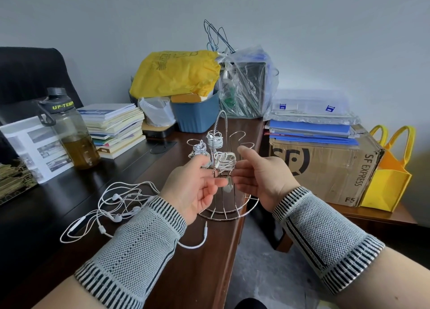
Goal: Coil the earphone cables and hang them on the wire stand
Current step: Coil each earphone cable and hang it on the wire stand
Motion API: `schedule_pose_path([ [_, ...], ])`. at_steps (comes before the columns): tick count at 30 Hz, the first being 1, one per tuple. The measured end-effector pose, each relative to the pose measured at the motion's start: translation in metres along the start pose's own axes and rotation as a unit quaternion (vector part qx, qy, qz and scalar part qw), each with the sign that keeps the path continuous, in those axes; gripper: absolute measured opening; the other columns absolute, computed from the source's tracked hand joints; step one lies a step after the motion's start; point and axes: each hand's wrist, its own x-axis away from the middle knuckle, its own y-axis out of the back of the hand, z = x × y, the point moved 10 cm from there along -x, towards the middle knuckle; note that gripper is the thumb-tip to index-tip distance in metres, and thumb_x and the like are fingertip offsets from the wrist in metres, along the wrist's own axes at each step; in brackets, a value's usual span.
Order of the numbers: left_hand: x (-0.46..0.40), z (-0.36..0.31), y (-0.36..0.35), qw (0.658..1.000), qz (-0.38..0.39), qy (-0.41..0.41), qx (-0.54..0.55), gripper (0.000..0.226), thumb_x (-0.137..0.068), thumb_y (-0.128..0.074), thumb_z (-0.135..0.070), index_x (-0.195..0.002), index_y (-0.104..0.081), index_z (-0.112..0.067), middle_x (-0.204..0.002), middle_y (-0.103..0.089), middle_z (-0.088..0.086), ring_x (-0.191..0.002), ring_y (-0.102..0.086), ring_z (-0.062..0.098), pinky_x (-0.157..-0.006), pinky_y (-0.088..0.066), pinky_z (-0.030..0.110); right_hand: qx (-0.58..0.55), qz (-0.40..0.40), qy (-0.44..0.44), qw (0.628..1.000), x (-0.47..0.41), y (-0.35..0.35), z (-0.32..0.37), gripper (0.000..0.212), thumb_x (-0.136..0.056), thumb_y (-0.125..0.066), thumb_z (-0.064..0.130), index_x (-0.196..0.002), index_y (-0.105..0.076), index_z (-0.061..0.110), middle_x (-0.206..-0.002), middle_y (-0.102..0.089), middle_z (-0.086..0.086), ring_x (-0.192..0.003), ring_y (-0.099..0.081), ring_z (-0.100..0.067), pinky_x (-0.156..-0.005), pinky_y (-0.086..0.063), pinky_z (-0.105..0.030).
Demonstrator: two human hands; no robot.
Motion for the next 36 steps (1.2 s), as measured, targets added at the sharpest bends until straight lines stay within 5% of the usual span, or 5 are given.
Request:
schedule_pose_path([
  [11, -0.002, 0.003, 0.008, 0.997, -0.034, -0.062, -0.013, 0.017, -0.097, -0.053, -0.024, -0.103, -0.066, -0.013, -0.061, -0.068, 0.002, -0.045, -0.048, 0.005, -0.043, -0.036, 0.016, 0.023, 0.011, 0.015, 1.000, -0.003, 0.002, -0.010, 0.014, -0.090, -0.062, 0.016, -0.085, -0.067, 0.004, -0.056, -0.061, -0.005, -0.045, -0.049, -0.012, -0.048, -0.038, -0.024],
  [16, -0.004, 0.000, 0.021, 0.988, -0.081, -0.111, -0.073, 0.015, -0.094, -0.051, -0.012, -0.091, -0.065, -0.010, -0.062, -0.066, -0.001, -0.056, -0.055, 0.010, -0.050, -0.041, 0.021, 0.106, -0.075, 0.060, 0.990, -0.011, 0.031, -0.010, 0.010, -0.087, -0.058, 0.006, -0.083, -0.068, 0.006, -0.065, -0.058, -0.003, -0.049, -0.048, -0.011, -0.046, -0.043, -0.023],
  [22, -0.015, -0.001, 0.031, 0.965, -0.113, -0.143, -0.190, 0.013, -0.088, -0.053, -0.010, -0.083, -0.065, -0.015, -0.082, -0.068, 0.003, -0.087, -0.064, 0.022, -0.086, -0.055, 0.045, 0.439, 0.035, 0.133, 0.888, -0.014, 0.002, -0.013, 0.062, -0.084, -0.063, 0.013, -0.141, -0.040, 0.016, -0.131, -0.054, 0.002, -0.083, -0.058, -0.007, -0.066, -0.048, -0.012],
  [27, -0.036, 0.002, 0.038, 0.966, -0.098, -0.135, -0.197, 0.015, -0.089, -0.058, -0.004, -0.091, -0.067, -0.017, -0.094, -0.065, -0.001, -0.094, -0.060, 0.016, -0.097, -0.051, 0.047, 0.559, 0.071, 0.118, 0.818, -0.022, -0.007, -0.029, 0.085, -0.077, -0.072, 0.029, -0.147, -0.024, 0.022, -0.131, -0.056, -0.002, -0.106, -0.058, -0.022, -0.093, -0.051, -0.034],
  [36, -0.053, -0.008, 0.075, 0.936, -0.168, -0.185, -0.249, 0.012, -0.084, -0.068, -0.009, -0.083, -0.069, -0.021, -0.089, -0.069, -0.002, -0.089, -0.068, 0.020, -0.088, -0.056, 0.040, 0.633, 0.117, 0.120, 0.755, -0.021, -0.026, -0.049, 0.084, -0.072, -0.072, 0.058, -0.139, -0.035, 0.024, -0.131, -0.049, 0.005, -0.120, -0.036, -0.020, -0.105, -0.037, -0.036],
])
